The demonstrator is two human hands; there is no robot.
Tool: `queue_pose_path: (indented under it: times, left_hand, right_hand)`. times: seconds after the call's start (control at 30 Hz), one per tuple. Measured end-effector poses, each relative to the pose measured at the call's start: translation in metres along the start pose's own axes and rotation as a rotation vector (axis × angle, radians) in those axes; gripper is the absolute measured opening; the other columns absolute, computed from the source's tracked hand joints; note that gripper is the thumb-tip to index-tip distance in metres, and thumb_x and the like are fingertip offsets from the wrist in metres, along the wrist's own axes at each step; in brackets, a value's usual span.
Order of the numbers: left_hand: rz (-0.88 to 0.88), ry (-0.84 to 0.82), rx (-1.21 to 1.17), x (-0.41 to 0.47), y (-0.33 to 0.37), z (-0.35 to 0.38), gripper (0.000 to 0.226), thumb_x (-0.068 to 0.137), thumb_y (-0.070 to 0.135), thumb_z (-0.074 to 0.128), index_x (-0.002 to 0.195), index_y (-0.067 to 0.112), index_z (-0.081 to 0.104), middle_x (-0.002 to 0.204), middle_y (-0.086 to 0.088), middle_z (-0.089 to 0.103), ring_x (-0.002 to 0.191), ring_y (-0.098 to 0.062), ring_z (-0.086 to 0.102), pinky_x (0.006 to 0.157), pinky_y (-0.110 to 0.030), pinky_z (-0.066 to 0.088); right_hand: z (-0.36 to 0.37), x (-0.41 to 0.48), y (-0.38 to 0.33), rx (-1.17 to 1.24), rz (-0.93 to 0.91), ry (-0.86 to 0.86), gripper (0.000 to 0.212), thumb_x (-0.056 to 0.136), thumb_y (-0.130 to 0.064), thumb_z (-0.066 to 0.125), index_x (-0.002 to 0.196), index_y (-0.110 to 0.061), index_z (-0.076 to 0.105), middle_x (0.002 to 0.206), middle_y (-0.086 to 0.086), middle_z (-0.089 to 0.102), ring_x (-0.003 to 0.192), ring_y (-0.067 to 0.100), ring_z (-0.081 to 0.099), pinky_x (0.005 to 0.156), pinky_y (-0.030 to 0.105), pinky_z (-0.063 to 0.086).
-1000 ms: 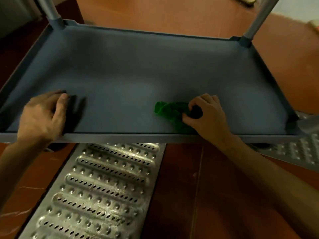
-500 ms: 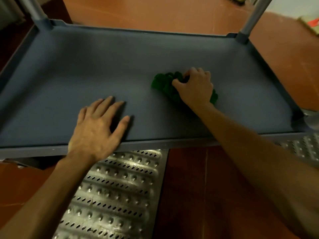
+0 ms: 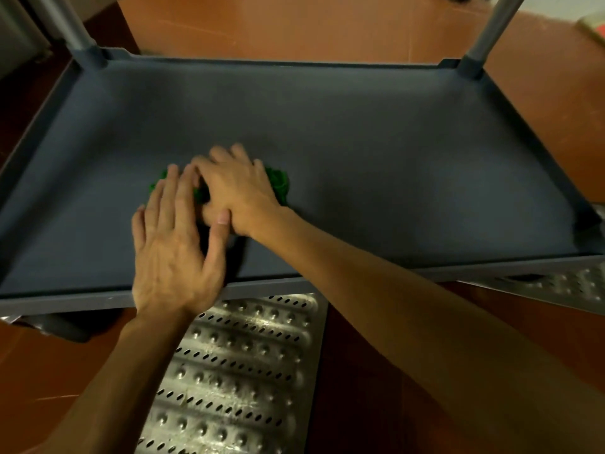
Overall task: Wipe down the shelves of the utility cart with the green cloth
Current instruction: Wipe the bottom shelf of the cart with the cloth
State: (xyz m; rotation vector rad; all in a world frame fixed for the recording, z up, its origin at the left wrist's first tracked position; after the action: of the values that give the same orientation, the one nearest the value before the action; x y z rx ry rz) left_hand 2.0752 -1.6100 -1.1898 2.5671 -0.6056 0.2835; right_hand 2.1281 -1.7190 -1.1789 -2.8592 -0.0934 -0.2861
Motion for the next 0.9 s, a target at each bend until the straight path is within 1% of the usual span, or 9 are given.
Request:
queue_pose_path:
  times: [0.1, 0.2, 0.3, 0.43, 0.53, 0.6, 0.7, 0.83, 0.9]
  left_hand:
    - [-0.019, -0.007, -0.007, 0.000, -0.001, 0.000, 0.072, 0.100, 0.060, 0.014, 0.158, 0.017, 0.017, 0.166, -0.009, 0.019, 0.152, -0.028, 0.020, 0.122, -0.052, 0.017]
    - [-0.029, -0.035, 0.003, 0.001, -0.001, 0.002, 0.075, 0.099, 0.062, 0.011, 0.157, 0.015, 0.019, 0.164, -0.012, 0.023, 0.150, -0.031, 0.024, 0.120, -0.053, 0.019]
    - [-0.033, -0.135, 0.076, 0.002, 0.001, 0.003, 0.073, 0.099, 0.059, 0.016, 0.155, 0.013, 0.025, 0.162, -0.014, 0.026, 0.149, -0.031, 0.024, 0.121, -0.054, 0.018]
    - [0.071, -0.319, 0.279, 0.005, -0.007, 0.004, 0.075, 0.091, 0.059, 0.023, 0.153, 0.017, 0.030, 0.165, -0.012, 0.019, 0.152, -0.030, 0.016, 0.123, -0.054, 0.012]
    - [0.068, -0.281, 0.309, 0.015, -0.041, -0.013, 0.078, 0.091, 0.067, 0.018, 0.151, 0.020, 0.033, 0.162, -0.014, 0.026, 0.151, -0.031, 0.021, 0.121, -0.056, 0.014]
    - [-0.036, -0.239, 0.341, 0.018, -0.085, -0.029, 0.081, 0.090, 0.072, 0.015, 0.151, 0.020, 0.032, 0.160, -0.014, 0.029, 0.149, -0.033, 0.024, 0.119, -0.057, 0.016]
    - [-0.253, -0.221, 0.349, 0.016, -0.140, -0.043, 0.087, 0.086, 0.077, 0.015, 0.155, 0.025, 0.020, 0.165, -0.010, 0.020, 0.149, -0.035, 0.021, 0.118, -0.062, 0.013]
    - [-0.172, -0.226, 0.319, 0.014, -0.137, -0.036, 0.091, 0.084, 0.075, 0.020, 0.158, 0.028, -0.005, 0.168, -0.006, -0.005, 0.154, -0.030, 0.007, 0.121, -0.060, 0.005]
    - [-0.174, -0.158, 0.272, 0.014, -0.133, -0.039, 0.098, 0.085, 0.075, 0.028, 0.157, 0.026, -0.016, 0.167, -0.005, -0.014, 0.155, -0.028, 0.001, 0.122, -0.058, 0.002]
  right_hand:
    - [-0.017, -0.053, 0.000, 0.128, -0.148, -0.015, 0.031, 0.076, -0.035, 0.067, 0.105, -0.024, 0.062, 0.103, -0.002, 0.055, 0.104, 0.024, 0.046, 0.079, 0.040, 0.041]
    - [-0.037, -0.108, 0.033, 0.210, -0.164, 0.009, 0.028, 0.068, -0.037, 0.075, 0.087, -0.019, 0.063, 0.092, -0.001, 0.058, 0.093, 0.022, 0.048, 0.075, 0.040, 0.045]
    - [-0.057, -0.137, 0.091, 0.167, -0.090, -0.009, 0.025, 0.071, -0.033, 0.074, 0.084, -0.018, 0.060, 0.093, -0.001, 0.059, 0.092, 0.020, 0.047, 0.074, 0.042, 0.049]
    - [-0.071, -0.144, 0.148, 0.127, 0.073, 0.143, 0.030, 0.074, -0.042, 0.069, 0.088, -0.017, 0.061, 0.094, -0.002, 0.059, 0.095, 0.020, 0.049, 0.067, 0.039, 0.051]
    - [-0.068, -0.130, 0.159, 0.064, 0.148, 0.218, 0.039, 0.074, -0.054, 0.058, 0.090, -0.019, 0.061, 0.094, -0.001, 0.060, 0.094, 0.022, 0.052, 0.061, 0.030, 0.044]
    - [-0.064, -0.114, 0.159, 0.023, 0.177, 0.222, 0.042, 0.075, -0.056, 0.056, 0.092, -0.019, 0.061, 0.096, 0.001, 0.060, 0.095, 0.024, 0.052, 0.063, 0.028, 0.036]
    - [-0.055, -0.082, 0.159, -0.018, 0.244, 0.213, 0.039, 0.081, -0.052, 0.065, 0.098, -0.017, 0.061, 0.102, 0.005, 0.060, 0.101, 0.029, 0.051, 0.066, 0.031, 0.033]
    - [-0.037, -0.021, 0.144, -0.022, 0.412, 0.247, 0.042, 0.087, -0.046, 0.064, 0.108, -0.010, 0.060, 0.113, 0.014, 0.058, 0.112, 0.037, 0.047, 0.072, 0.038, 0.037]
    - [-0.027, 0.014, 0.130, -0.018, 0.514, 0.234, 0.049, 0.090, -0.046, 0.059, 0.119, -0.007, 0.055, 0.124, 0.019, 0.053, 0.120, 0.040, 0.043, 0.085, 0.047, 0.044]
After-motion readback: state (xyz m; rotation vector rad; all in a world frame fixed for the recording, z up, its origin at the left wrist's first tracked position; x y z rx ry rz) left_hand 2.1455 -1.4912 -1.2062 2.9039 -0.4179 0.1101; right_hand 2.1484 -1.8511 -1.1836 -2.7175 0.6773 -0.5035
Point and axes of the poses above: each hand's wrist, its own x-axis towards the middle knuckle, its own z-axis out of the palm, y = z × x, the point moved 6 cm from there along x, towards the middle knuckle
